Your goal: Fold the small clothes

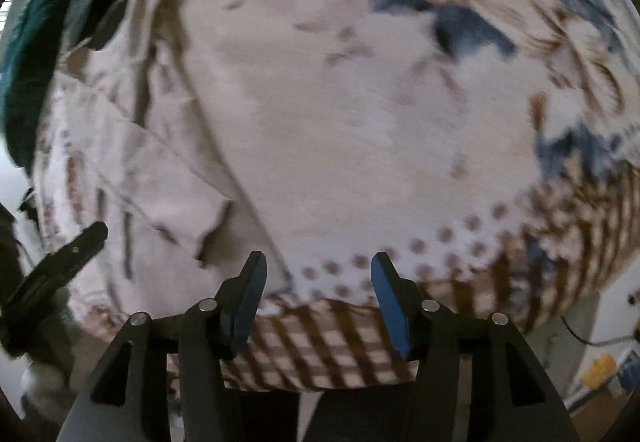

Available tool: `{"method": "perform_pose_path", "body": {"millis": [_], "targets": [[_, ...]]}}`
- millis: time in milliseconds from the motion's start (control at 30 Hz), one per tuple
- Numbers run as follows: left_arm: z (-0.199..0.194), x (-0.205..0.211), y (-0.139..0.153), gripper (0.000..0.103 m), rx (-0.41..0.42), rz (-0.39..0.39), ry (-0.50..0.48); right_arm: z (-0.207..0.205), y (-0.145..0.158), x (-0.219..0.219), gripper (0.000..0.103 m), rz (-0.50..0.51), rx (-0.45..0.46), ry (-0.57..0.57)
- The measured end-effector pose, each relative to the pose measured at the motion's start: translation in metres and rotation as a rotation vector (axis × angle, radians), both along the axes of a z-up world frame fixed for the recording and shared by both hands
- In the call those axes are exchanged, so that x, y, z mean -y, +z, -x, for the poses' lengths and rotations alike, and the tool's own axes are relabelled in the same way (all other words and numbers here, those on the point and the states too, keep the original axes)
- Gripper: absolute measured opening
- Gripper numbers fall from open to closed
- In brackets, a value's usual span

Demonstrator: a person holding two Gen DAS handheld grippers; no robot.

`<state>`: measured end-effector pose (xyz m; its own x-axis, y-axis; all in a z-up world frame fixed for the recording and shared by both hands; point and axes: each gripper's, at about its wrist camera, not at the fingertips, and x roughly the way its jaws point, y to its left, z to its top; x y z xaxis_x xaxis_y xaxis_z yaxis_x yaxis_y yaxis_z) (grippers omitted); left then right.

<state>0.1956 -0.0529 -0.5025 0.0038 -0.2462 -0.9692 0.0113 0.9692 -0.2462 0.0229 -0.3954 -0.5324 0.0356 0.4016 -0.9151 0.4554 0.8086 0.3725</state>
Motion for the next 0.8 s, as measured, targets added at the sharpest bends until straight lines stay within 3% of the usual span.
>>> {"method": "perform_pose_path", "body": {"millis": [200, 300, 400, 433, 467, 533, 567, 633, 800], "targets": [[0.033, -0.121, -0.010, 0.081, -0.085, 0.035, 0.235, 0.009, -0.014, 0.022, 0.057, -0.147, -0.032, 0.011], [0.050, -0.143, -0.021, 0.079, -0.134, 0.098, 0.258, 0.011, -0.028, 0.002, 0.057, -0.219, -0.062, 0.010], [0.059, -0.140, -0.036, 0.078, -0.167, 0.121, 0.225, 0.010, -0.034, -0.005, 0.057, -0.250, -0.076, 0.011], [0.058, -0.135, -0.040, 0.062, -0.172, 0.128, 0.215, 0.014, -0.038, -0.009, 0.057, -0.252, -0.078, 0.010], [0.060, -0.130, -0.045, 0.033, -0.181, 0.119, 0.196, 0.014, -0.040, -0.008, 0.057, -0.252, -0.079, 0.008], [0.064, -0.125, -0.046, 0.006, -0.181, 0.108, 0.174, 0.013, -0.041, -0.005, 0.053, -0.244, -0.074, -0.003], [0.067, -0.125, -0.043, 0.005, -0.171, 0.113, 0.179, 0.017, -0.039, -0.001, 0.045, -0.242, -0.066, -0.016], [0.074, -0.131, -0.033, 0.005, -0.166, 0.133, 0.205, 0.019, -0.036, -0.005, 0.008, -0.252, -0.064, -0.043], [0.080, -0.155, -0.008, 0.005, -0.190, 0.233, 0.308, 0.033, -0.010, -0.001, 0.006, -0.222, -0.030, -0.073]]}}
